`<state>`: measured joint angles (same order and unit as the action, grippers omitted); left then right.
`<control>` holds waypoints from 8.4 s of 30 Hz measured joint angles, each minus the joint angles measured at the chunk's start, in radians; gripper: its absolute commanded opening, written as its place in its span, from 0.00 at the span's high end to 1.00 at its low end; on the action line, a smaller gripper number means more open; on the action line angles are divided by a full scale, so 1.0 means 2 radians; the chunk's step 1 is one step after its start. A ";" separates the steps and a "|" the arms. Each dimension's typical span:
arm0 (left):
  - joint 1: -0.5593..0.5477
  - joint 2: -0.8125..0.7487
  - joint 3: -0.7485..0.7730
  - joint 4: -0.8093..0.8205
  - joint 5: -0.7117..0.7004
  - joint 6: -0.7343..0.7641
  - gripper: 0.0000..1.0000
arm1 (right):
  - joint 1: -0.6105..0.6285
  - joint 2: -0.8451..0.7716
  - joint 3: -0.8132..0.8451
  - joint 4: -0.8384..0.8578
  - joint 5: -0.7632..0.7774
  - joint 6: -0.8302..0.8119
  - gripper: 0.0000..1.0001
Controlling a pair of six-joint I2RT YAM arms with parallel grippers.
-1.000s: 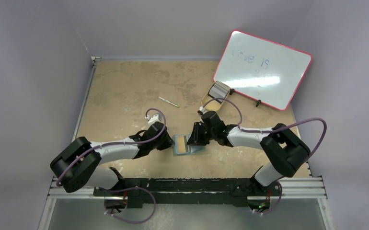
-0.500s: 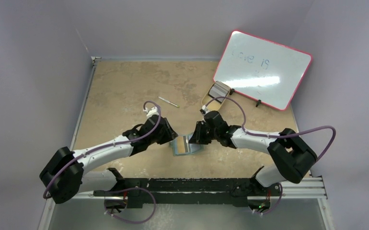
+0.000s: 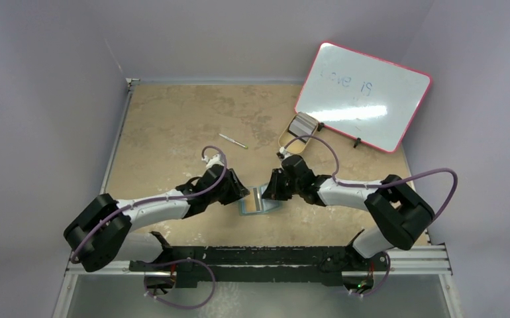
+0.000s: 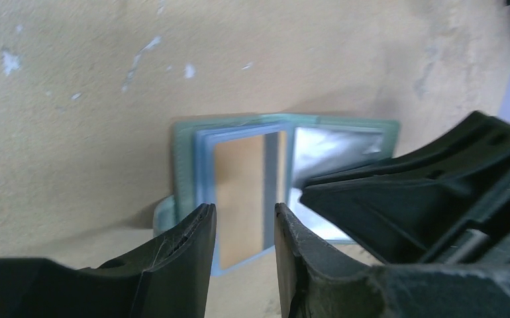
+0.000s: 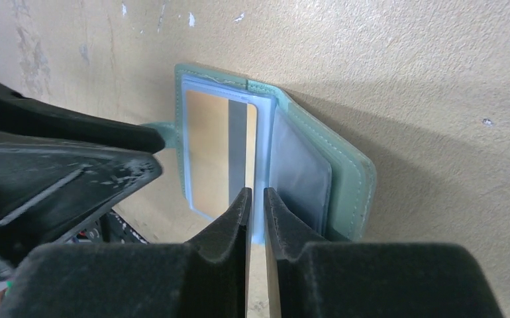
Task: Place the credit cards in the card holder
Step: Turn over the card slot in the card holder, then pick up the credit card from the storage box, then insert the credit card into the card holder.
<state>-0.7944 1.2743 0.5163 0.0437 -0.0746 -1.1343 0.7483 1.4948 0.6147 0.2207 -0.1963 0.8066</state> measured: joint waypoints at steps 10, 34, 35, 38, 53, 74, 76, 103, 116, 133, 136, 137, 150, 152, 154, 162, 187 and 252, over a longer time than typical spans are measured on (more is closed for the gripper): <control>0.000 0.028 -0.032 0.038 -0.003 0.000 0.62 | 0.000 0.013 -0.020 0.028 -0.002 0.003 0.87; 0.000 -0.008 -0.031 0.047 -0.006 -0.014 0.61 | 0.000 0.019 -0.027 0.048 -0.003 0.010 0.88; 0.000 -0.002 -0.031 0.048 -0.006 -0.015 0.61 | 0.000 0.019 -0.027 0.048 -0.003 0.010 0.88; 0.000 0.011 -0.031 0.054 -0.005 -0.017 0.61 | 0.000 0.019 -0.027 0.048 -0.003 0.010 0.87; 0.000 0.054 -0.031 0.091 -0.003 -0.017 0.61 | 0.000 0.019 -0.027 0.049 -0.003 0.009 0.87; -0.013 0.040 -0.031 0.105 0.005 -0.017 0.60 | 0.000 0.023 -0.027 0.053 -0.006 0.010 0.84; -0.015 0.040 -0.031 0.105 0.004 -0.017 0.60 | 0.000 0.023 -0.027 0.053 -0.006 0.010 0.84; -0.033 0.010 -0.022 0.116 -0.003 -0.017 0.58 | 0.000 0.021 -0.023 0.045 -0.003 0.007 0.74; -0.057 0.041 -0.011 0.157 0.031 -0.017 0.58 | 0.002 -0.002 -0.018 0.008 0.025 -0.002 0.72; -0.058 0.095 0.020 0.157 0.034 -0.003 0.58 | -0.029 -0.140 -0.026 -0.092 0.088 -0.032 0.66; -0.058 0.095 0.021 0.154 0.031 0.001 0.58 | -0.076 -0.156 -0.018 -0.117 0.096 -0.067 0.62; -0.058 0.095 0.021 0.151 0.030 0.002 0.58 | -0.088 -0.157 -0.012 -0.125 0.101 -0.078 0.59; -0.058 0.000 0.045 -0.016 -0.069 0.047 0.54 | -0.136 -0.002 0.225 -0.165 0.206 -0.323 0.36; -0.058 -0.018 0.057 -0.051 -0.092 0.057 0.53 | -0.142 0.034 0.257 -0.169 0.222 -0.360 0.36; -0.058 -0.032 0.060 -0.072 -0.105 0.063 0.52 | -0.148 0.063 0.282 -0.171 0.236 -0.391 0.35; -0.058 -0.075 0.060 -0.137 -0.131 0.072 0.49 | -0.177 0.153 0.341 -0.174 0.273 -0.498 0.37; -0.058 -0.114 0.049 -0.186 -0.140 0.076 0.48 | -0.180 0.229 0.376 -0.176 0.274 -0.540 0.52; -0.058 -0.059 0.029 -0.155 -0.115 0.062 0.49 | -0.147 -0.048 0.242 -0.241 0.042 -0.234 1.00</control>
<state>-0.9100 1.1572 0.5735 -0.2665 -0.3046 -1.0107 0.4534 1.3983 1.0981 -0.2611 -0.1131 0.3389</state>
